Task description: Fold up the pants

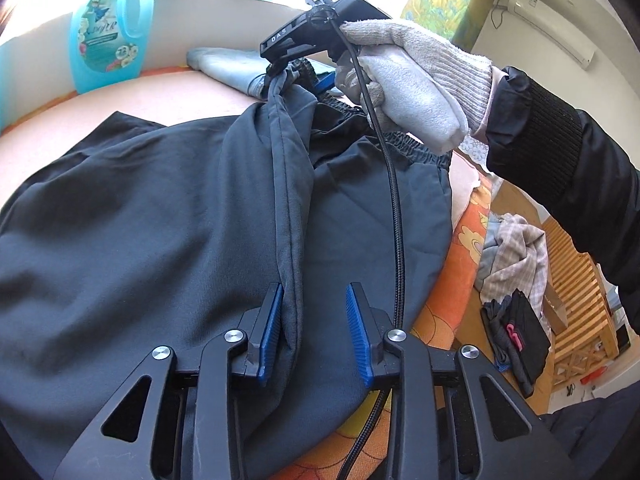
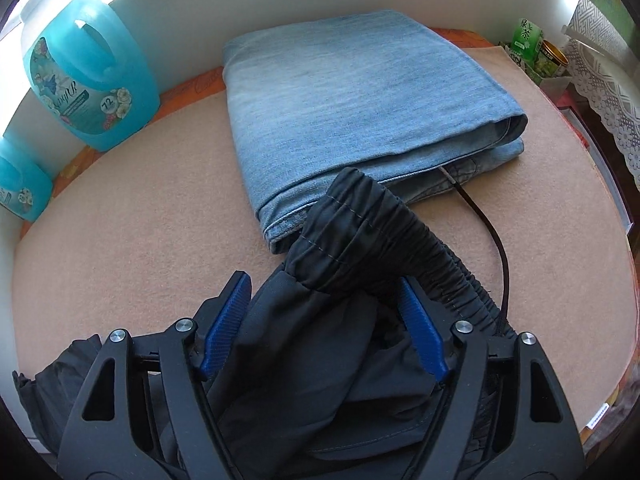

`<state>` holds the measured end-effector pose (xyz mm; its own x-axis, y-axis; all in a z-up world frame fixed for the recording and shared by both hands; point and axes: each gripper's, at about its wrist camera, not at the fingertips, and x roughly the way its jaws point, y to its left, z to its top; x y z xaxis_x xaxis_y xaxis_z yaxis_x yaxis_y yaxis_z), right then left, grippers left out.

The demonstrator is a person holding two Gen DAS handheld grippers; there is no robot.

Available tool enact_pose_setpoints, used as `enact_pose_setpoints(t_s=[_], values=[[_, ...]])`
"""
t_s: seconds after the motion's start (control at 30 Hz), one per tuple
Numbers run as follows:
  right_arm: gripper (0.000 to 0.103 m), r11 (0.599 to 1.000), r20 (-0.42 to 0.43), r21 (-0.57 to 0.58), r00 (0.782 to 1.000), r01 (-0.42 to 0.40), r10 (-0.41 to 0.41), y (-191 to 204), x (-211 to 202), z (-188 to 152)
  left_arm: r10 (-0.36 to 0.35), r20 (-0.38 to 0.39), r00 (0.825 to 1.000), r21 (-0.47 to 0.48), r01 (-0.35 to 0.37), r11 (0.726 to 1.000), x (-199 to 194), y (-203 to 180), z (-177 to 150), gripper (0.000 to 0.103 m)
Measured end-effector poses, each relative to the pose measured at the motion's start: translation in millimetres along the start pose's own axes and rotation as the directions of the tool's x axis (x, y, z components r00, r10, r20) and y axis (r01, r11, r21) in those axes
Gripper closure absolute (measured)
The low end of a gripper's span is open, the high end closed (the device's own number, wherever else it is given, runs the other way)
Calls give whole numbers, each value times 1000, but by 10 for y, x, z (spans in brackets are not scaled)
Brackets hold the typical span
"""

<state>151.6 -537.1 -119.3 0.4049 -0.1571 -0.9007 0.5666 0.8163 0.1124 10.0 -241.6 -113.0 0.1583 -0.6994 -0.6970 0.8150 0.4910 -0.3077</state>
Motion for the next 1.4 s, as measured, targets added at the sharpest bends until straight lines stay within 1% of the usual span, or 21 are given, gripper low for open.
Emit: enact_pose_setpoints(t_s=[0.03, 0.07, 0.1, 0.13, 0.2, 0.3, 0.37, 0.47, 0.57, 0.63, 0.73, 0.83, 0.93, 1.0, 1.03, 1.1, 1.13, 1.2, 1.27, 1.3, 1.4], values=[[35, 1000, -2, 6, 1000, -10, 10, -40, -13, -3, 1, 1, 1000, -1, -1, 1000, -1, 1, 2, 81], [42, 1000, -3, 12, 1000, -18, 18, -82, -32, -13, 2, 2, 1000, -3, -2, 1000, -2, 10, 2, 84], [52, 999, -4, 23, 999, -34, 34, -128, -60, -30, 1, 1, 1000, -3, -1, 1000, 0, 8, 2, 88], [58, 998, -4, 35, 998, -60, 60, -179, -90, -48, 2, 4, 1000, -3, -2, 1000, -5, 7, 2, 94], [82, 994, 5, 51, 995, -100, 99, -269, -175, -90, 4, 18, 1000, -6, -4, 1000, -27, 5, 1, 96], [92, 990, 48, 41, 990, -135, 133, -391, -369, -181, -1, 34, 999, -23, 1, 1000, -58, 30, 7, 98], [95, 982, 75, 64, 982, -180, 175, -514, -503, -268, -2, 35, 999, -26, 3, 1000, -63, 39, 12, 98], [96, 967, 119, 96, 968, -235, 223, -688, -710, -441, 3, 43, 999, -21, -2, 1000, -91, 33, 18, 99], [96, 955, 177, 119, 953, -271, 248, -875, -935, -657, 2, 58, 998, -16, -1, 1000, -159, 32, 32, 99], [96, 941, 201, 157, 942, -301, 268, -1037, -1029, -826, 3, 68, 998, -11, -2, 1000, -216, 37, 43, 99], [97, 925, 225, 209, 936, -316, 269, -1275, -1104, -1060, 7, 72, 997, 7, -7, 1000, -270, 26, 59, 99], [97, 897, 234, 266, 927, -352, 294, -1486, -1078, -1294, 7, 70, 997, 24, -9, 1000, -304, -3, 53, 99], [97, 877, 220, 307, 924, -370, 313, -1606, -943, -1510, 3, 64, 998, 43, -6, 999, -335, -49, 28, 99], [97, 877, 187, 320, 931, -359, 313, -1634, -794, -1598, 9, 57, 998, 59, -12, 998, -352, -71, 0, 99], [97, 868, 174, 336, 930, -365, 323, -1656, -713, -1637, 13, 51, 999, 64, -16, 998, -352, -81, -10, 99], [97, 845, 162, 363, 920, -392, 357, -1685, -608, -1694, 31, 44, 999, 77, -34, 996, -355, -90, -20, 99], [97, 841, 168, 367, 918, -397, 360, -1688, -597, -1717, 38, 45, 998, 73, -41, 996, -364, -81, -20, 99], [97, 841, 173, 361, 915, -403, 364, -1687, -611, -1751, 47, 53, 998, 69, -50, 996, -399, -67, -19, 99], [97, 827, 193, 375, 908, -419, 372, -1715, -661, -1774, 46, 63, 997, 72, -51, 996, -432, -72, -7, 99], [97, 828, 203, 372, 907, -420, 369, -1726, -697, -1774, 45, 69, 997, 78, -50, 996, -443, -85, 3, 99], [97, 846, 219, 363, 918, -390, 330, -1774, -762, -1772, 34, 70, 997, 112, -42, 993, -445, -165, 42, 98]])
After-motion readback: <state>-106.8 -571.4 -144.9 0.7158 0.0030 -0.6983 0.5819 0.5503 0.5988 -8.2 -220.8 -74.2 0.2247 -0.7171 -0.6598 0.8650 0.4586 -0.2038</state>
